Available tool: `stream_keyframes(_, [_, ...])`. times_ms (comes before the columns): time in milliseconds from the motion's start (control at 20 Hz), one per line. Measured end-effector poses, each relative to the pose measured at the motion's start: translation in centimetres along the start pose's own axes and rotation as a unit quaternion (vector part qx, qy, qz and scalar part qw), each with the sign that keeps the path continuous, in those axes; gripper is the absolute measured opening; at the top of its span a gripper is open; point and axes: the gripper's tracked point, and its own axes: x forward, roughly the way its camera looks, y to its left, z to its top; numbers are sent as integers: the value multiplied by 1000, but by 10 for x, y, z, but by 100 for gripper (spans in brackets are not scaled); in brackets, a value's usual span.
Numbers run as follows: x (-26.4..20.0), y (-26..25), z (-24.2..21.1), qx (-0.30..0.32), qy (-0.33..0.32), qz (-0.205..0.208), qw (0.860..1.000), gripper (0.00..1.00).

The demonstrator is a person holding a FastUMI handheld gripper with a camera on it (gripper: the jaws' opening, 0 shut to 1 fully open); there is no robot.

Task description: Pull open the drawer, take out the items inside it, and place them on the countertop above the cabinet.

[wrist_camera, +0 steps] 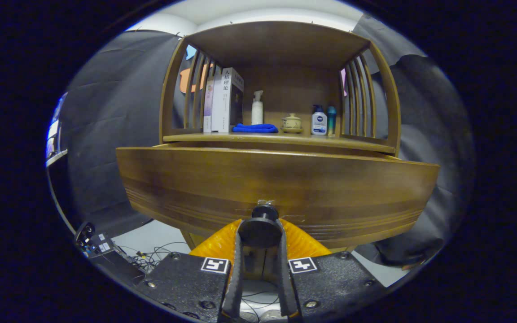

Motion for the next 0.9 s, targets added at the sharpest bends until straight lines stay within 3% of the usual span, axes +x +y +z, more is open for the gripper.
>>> stream_keyframes(300, [-24, 3, -13, -10, -4, 6, 1000, 35])
stream_keyframes(900, [-23, 4, -15, -1, -10, 10, 1000, 36])
